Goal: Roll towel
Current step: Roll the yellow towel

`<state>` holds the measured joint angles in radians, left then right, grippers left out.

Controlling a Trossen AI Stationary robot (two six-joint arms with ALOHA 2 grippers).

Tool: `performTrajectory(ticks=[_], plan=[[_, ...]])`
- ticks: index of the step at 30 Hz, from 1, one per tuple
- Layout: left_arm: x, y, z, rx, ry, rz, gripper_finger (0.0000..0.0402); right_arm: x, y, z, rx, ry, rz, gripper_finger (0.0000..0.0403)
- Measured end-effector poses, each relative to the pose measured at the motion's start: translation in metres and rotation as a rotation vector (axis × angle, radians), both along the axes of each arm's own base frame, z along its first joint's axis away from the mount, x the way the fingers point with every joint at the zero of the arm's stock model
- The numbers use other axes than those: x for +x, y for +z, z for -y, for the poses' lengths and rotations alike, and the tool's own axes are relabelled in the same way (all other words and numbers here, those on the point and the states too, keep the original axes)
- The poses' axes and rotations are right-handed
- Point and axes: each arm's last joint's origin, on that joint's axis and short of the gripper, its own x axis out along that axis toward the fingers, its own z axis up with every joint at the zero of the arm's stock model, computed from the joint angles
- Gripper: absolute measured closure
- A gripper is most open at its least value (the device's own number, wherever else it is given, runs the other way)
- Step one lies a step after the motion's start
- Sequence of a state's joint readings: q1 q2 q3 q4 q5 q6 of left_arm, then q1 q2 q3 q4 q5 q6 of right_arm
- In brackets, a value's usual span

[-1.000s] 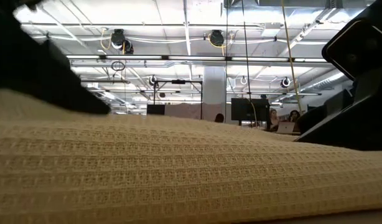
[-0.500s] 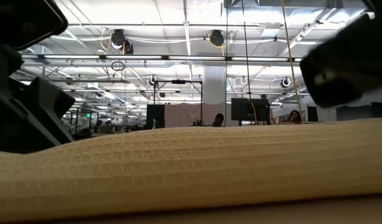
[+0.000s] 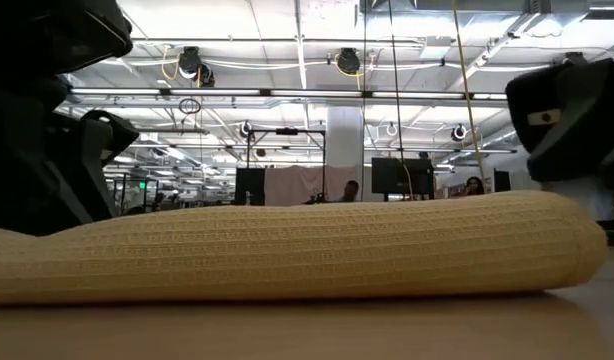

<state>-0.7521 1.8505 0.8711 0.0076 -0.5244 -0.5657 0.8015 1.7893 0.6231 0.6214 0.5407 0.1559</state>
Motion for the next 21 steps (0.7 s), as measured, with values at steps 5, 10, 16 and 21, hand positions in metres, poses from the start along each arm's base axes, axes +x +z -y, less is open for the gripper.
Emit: performTrajectory(ticks=[5, 10, 16, 21], plan=[[-0.001, 0.012, -0.001, -0.014, -0.010, 0.023, 0.0324, -0.009, -0.002, -0.006, -0.176, 0.054, 0.024, 0.0202], [-0.003, 0.026, -0.002, -0.001, -0.046, 0.047, 0.0324, -0.015, -0.002, -0.011, -0.246, 0.071, 0.045, 0.0139], [-0.002, 0.059, -0.003, 0.028, -0.041, 0.172, 0.0324, -0.018, -0.004, -0.010, -0.331, 0.053, 0.041, 0.0101], [0.018, 0.084, 0.006, 0.075, -0.092, 0.392, 0.0309, -0.018, -0.004, -0.010, -0.383, 0.073, 0.054, 0.0093]])
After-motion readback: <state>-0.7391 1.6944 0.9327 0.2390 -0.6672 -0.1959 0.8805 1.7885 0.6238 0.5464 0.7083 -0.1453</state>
